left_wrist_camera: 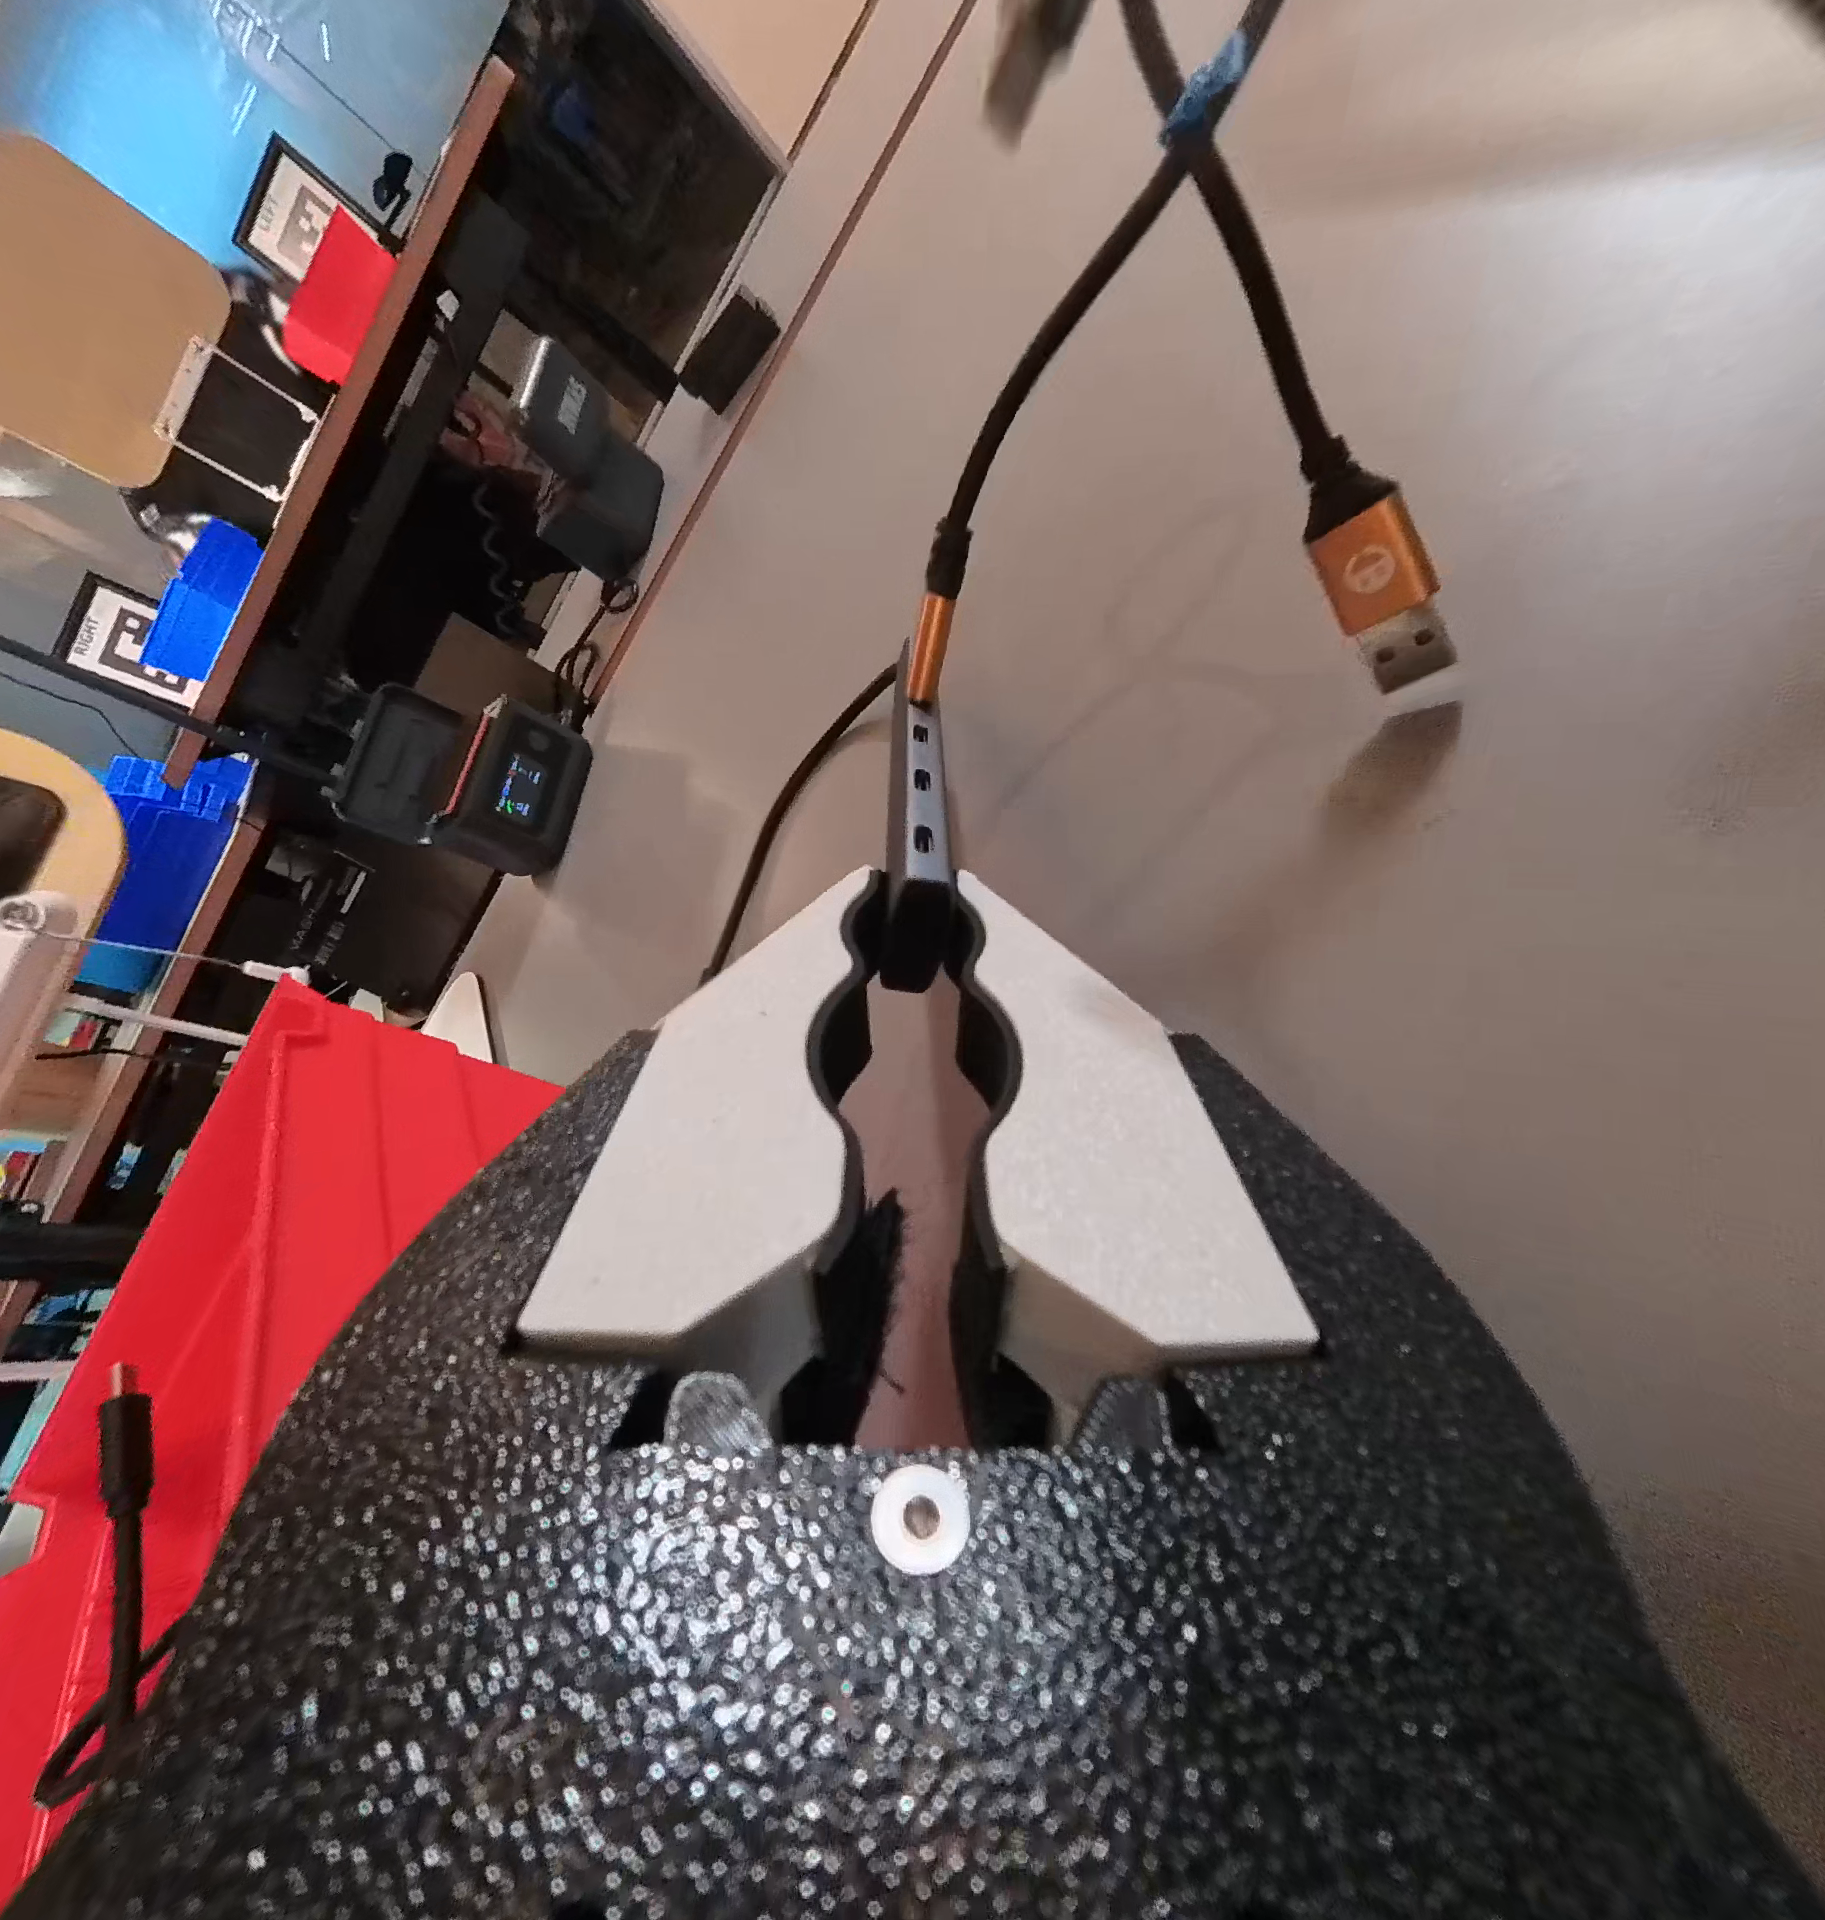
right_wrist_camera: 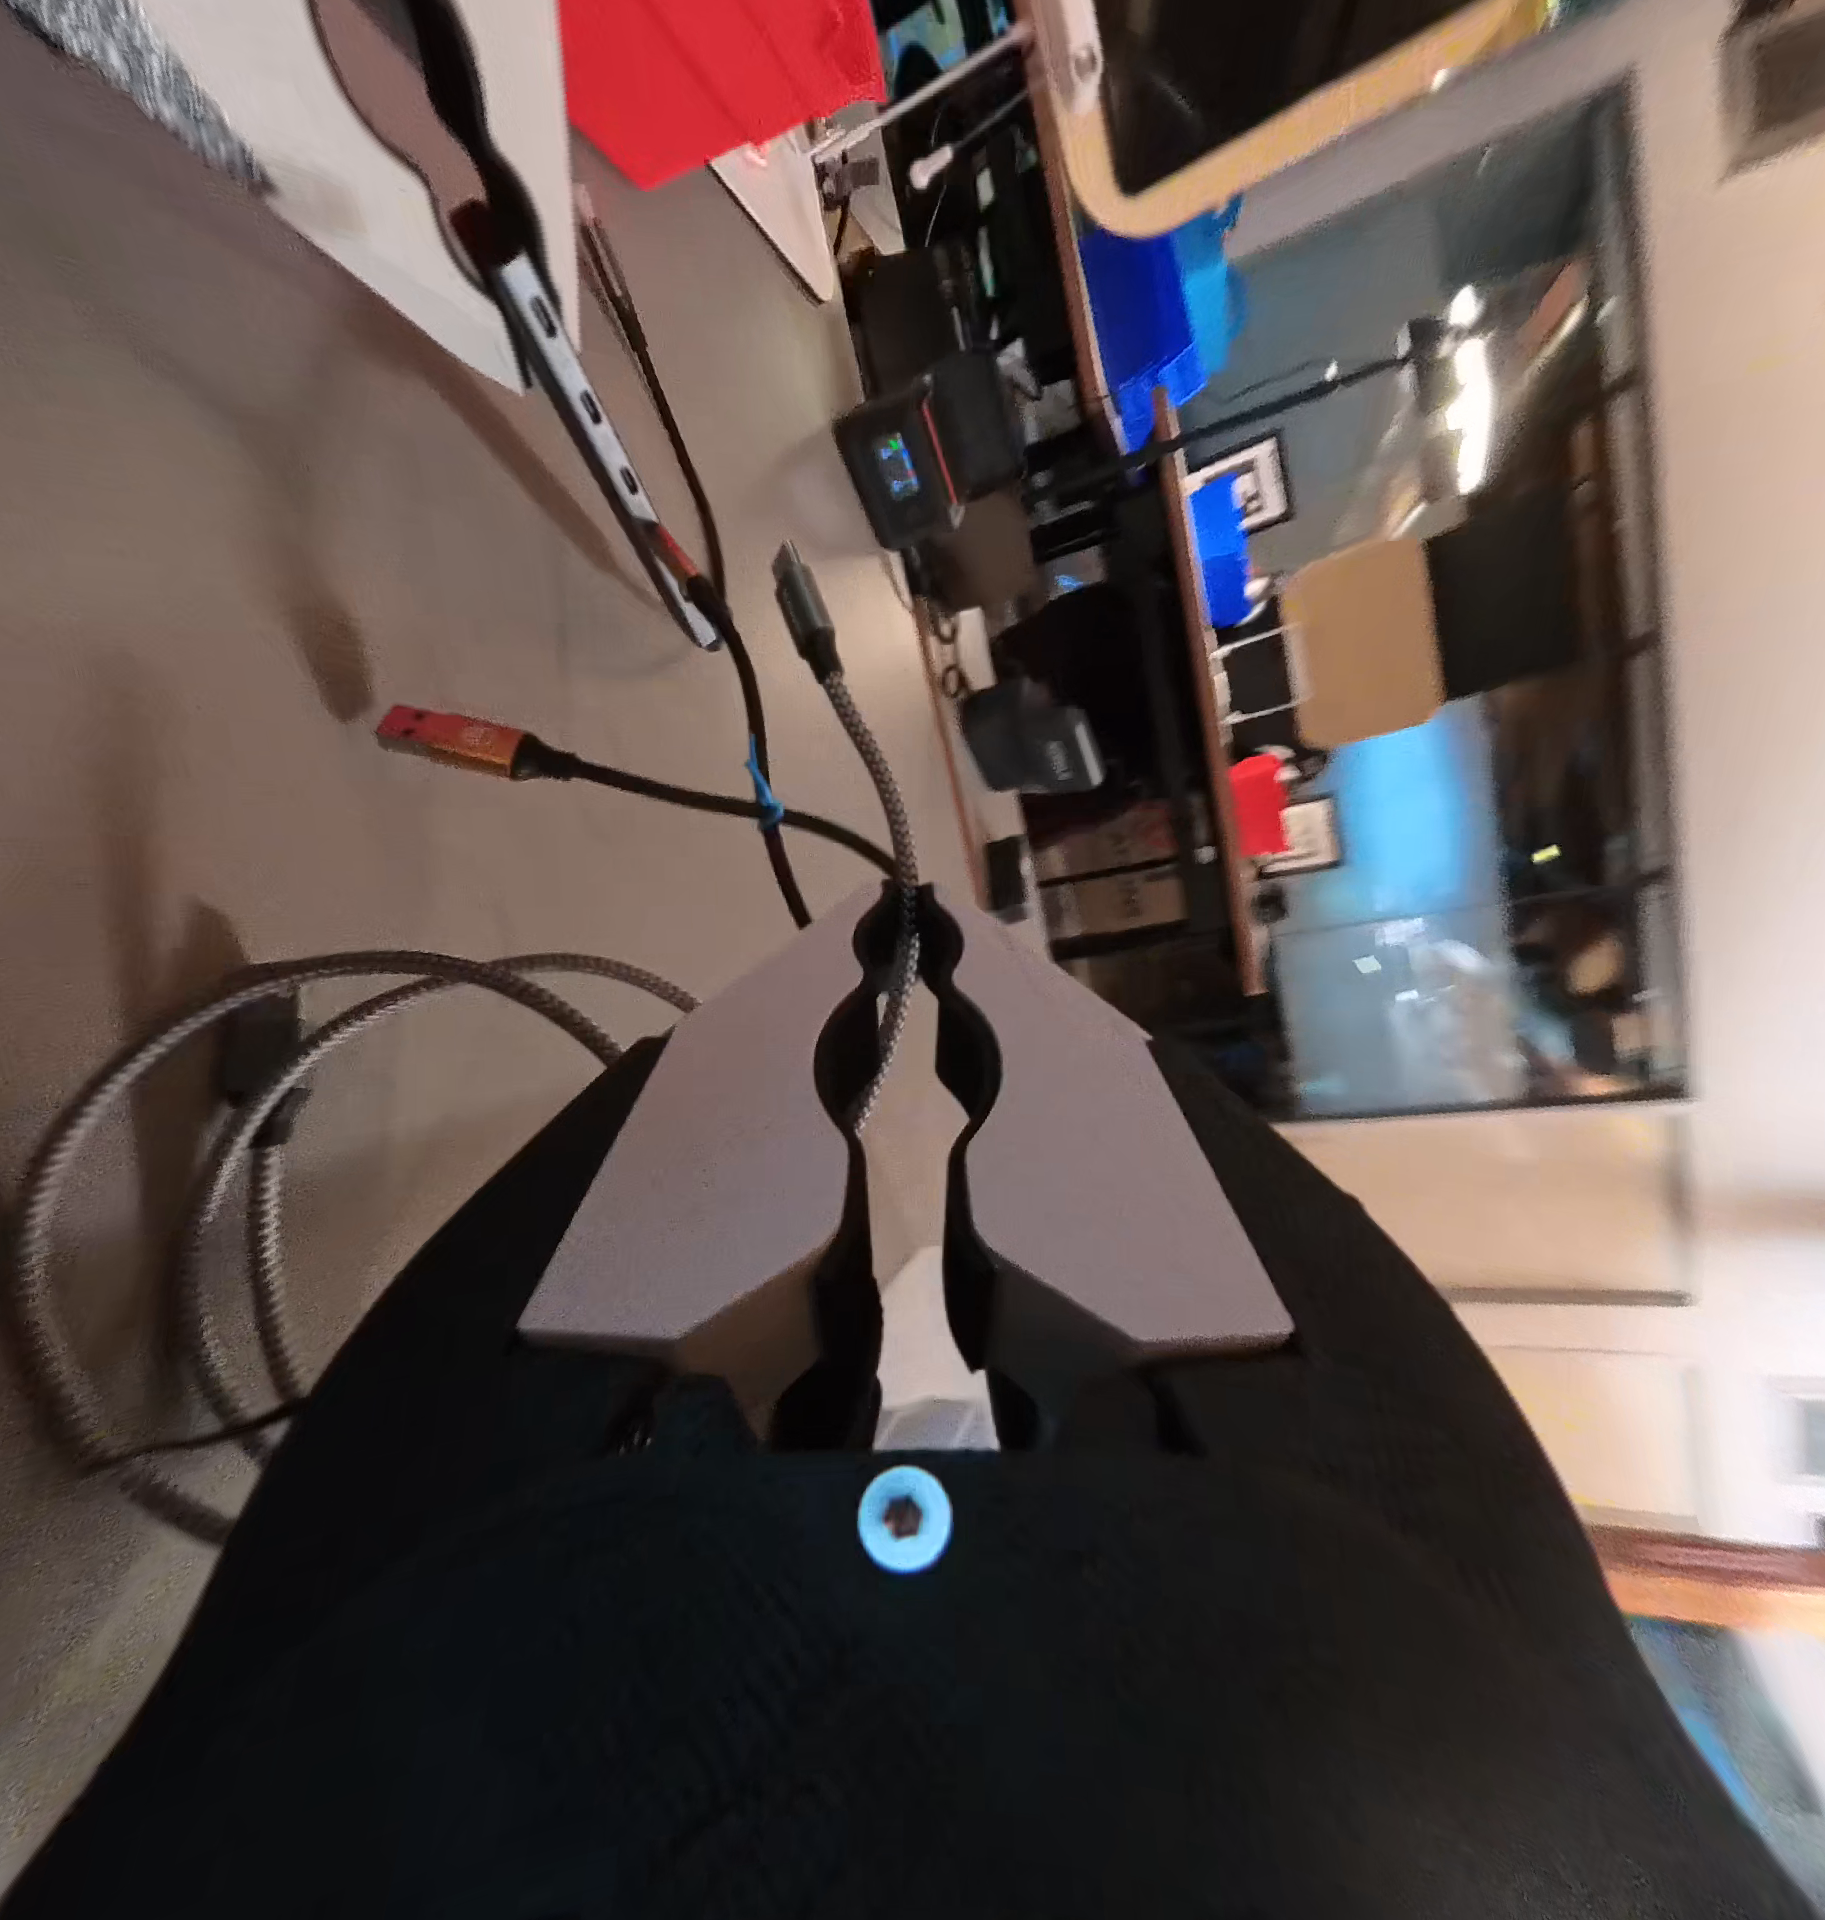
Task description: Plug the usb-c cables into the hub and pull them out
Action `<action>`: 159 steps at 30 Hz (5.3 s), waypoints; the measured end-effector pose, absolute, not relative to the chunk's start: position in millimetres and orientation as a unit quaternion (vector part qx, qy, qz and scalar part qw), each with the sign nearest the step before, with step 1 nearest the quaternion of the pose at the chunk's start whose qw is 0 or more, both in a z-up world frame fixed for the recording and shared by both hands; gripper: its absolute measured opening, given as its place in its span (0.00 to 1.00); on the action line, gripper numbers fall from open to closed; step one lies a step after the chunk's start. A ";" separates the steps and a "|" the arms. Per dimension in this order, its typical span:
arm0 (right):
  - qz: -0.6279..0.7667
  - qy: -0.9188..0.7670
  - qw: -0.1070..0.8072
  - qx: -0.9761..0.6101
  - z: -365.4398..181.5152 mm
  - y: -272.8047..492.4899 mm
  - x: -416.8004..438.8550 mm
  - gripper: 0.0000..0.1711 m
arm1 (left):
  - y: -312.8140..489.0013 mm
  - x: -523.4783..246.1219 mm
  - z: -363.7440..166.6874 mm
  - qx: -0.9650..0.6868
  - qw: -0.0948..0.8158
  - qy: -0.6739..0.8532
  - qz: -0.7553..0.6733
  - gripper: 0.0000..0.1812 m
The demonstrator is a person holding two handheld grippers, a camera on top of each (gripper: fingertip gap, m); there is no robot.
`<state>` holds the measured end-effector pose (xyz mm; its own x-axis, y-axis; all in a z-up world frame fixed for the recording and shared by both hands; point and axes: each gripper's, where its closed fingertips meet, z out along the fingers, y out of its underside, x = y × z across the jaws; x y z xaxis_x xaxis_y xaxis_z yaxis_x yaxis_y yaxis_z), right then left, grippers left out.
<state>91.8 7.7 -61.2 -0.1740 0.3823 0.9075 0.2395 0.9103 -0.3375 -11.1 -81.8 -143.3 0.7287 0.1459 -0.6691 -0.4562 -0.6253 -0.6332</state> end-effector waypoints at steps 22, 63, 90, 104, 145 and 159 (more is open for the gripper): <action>-0.122 -0.751 0.647 0.038 -95.3 -33.9 35.7 0.01 | -78.6 -4.6 -145.0 -0.830 0.418 0.107 0.352 0.04; -0.147 -0.728 0.655 0.142 -99.5 -28.1 29.5 0.00 | -70.8 4.9 -148.1 -0.835 0.423 0.118 0.332 0.04; -0.030 -0.857 0.513 0.029 -138.9 -41.7 26.9 0.00 | -64.9 14.2 -151.7 -0.833 0.402 0.148 0.350 0.04; 0.043 -0.864 0.502 0.002 -137.9 -39.2 29.5 0.18 | -57.8 39.5 -117.4 -0.747 0.487 0.225 0.393 0.04; 0.271 -0.634 0.593 -0.415 12.3 304.1 178.3 0.04 | -59.0 37.1 -116.1 -0.770 0.552 0.121 0.296 0.16; -0.123 -0.861 0.195 -0.454 -99.6 339.6 161.5 0.05 | -56.8 41.6 -132.2 -0.790 0.526 0.135 0.284 0.13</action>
<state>161.5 339.6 -99.6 -0.5118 0.7332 0.4477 0.8291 0.5580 0.0340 41.6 -56.8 -132.2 0.8017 0.0857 -0.5915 -0.5127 -0.4101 -0.7543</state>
